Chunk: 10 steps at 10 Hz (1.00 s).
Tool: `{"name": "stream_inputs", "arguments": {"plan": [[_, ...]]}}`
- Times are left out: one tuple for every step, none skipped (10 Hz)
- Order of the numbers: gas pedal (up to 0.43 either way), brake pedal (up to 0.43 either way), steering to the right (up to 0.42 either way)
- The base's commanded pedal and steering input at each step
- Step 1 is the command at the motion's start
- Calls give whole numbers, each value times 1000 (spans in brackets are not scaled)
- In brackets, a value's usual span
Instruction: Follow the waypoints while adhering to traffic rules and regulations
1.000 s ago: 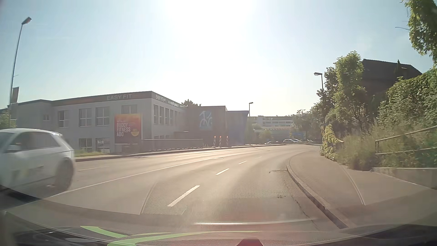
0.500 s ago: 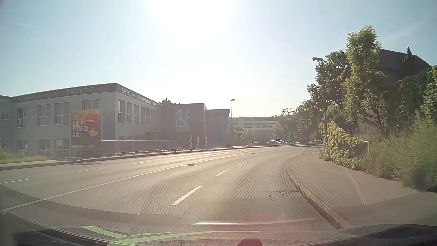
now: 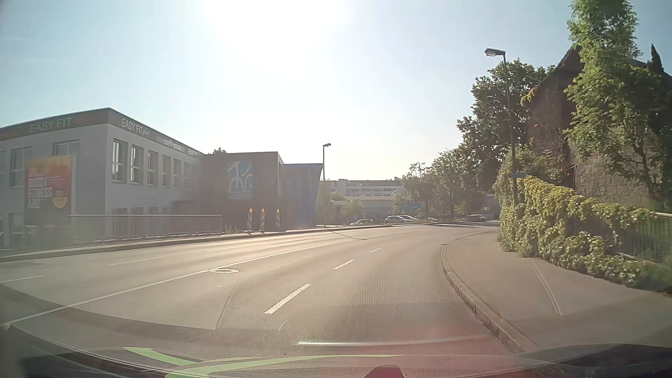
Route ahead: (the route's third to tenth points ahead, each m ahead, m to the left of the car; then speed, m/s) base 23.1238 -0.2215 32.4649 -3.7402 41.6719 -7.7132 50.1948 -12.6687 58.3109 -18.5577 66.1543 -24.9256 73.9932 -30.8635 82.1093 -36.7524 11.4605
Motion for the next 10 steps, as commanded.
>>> {"name": "stream_inputs", "arguments": {"plan": [[47,0,58],[47,0,58],[47,0,58],[47,0,57],[47,0,59],[47,0,59],[47,0,59],[47,0,59],[47,0,59],[47,0,59]]}}
